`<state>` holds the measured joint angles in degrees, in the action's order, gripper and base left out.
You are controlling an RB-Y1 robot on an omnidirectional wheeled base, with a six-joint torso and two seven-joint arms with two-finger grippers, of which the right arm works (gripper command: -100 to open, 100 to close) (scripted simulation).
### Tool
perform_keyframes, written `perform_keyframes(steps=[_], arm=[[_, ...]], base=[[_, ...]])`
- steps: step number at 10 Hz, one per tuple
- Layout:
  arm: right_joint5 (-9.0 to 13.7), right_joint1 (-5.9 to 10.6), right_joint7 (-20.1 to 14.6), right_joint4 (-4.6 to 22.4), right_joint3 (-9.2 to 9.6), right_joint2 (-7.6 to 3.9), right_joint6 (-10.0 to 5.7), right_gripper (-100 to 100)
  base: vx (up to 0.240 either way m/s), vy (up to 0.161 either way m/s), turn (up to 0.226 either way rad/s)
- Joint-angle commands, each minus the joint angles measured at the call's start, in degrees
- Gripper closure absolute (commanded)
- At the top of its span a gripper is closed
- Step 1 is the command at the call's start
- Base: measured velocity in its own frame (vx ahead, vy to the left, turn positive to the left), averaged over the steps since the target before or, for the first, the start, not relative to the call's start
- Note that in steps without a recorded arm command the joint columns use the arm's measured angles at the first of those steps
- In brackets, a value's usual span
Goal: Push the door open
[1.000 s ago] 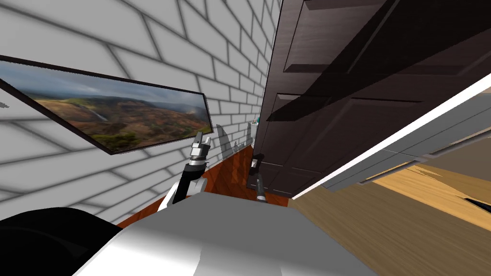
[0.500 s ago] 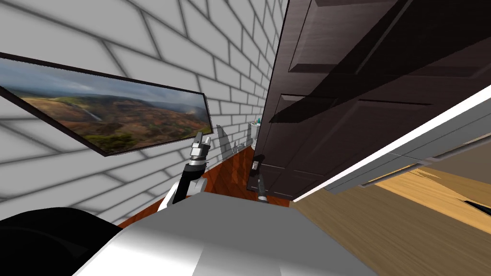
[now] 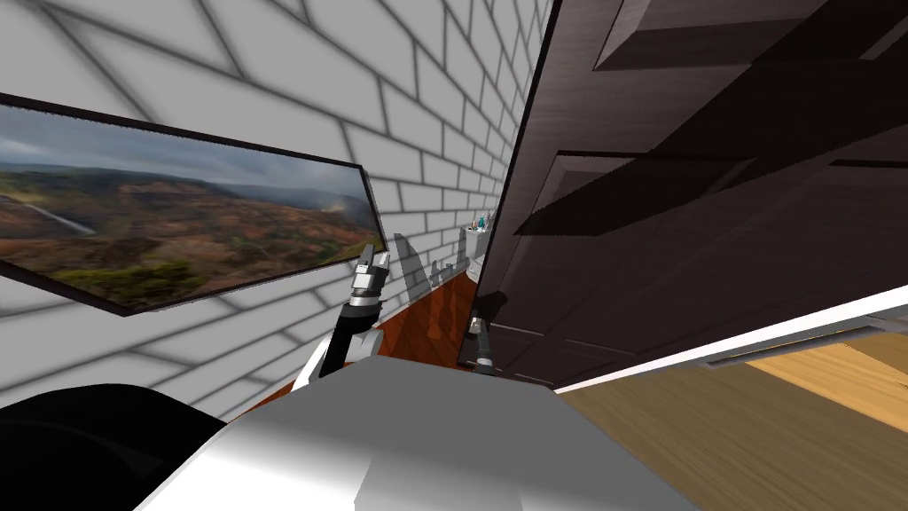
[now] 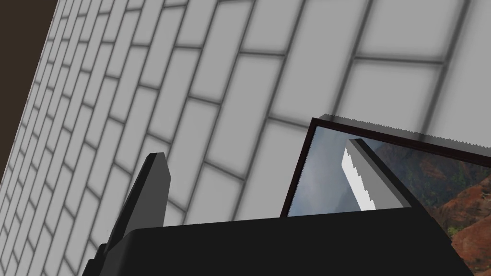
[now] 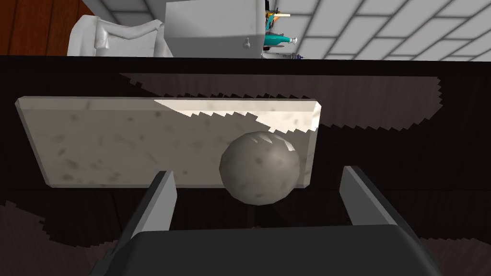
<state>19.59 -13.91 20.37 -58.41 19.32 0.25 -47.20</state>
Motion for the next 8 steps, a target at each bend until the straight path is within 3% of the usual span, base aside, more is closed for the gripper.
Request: perform_keyframes(steps=[1,2,7,8], arm=[[0.0,0.0,0.0,0.0,0.0,0.0,0.0,-100],[0.0,0.0,0.0,0.0,0.0,0.0,0.0,100],[0.0,0.0,0.0,0.0,0.0,0.0,0.0,100],[0.75,0.02,0.25,-0.02,-1.01,-1.04,0.22,100]], base=[[0.086,0.033,-0.028],[-0.016,-0.004,0.018],[-0.016,-0.005,0.005],[0.132,0.075,-0.049]])
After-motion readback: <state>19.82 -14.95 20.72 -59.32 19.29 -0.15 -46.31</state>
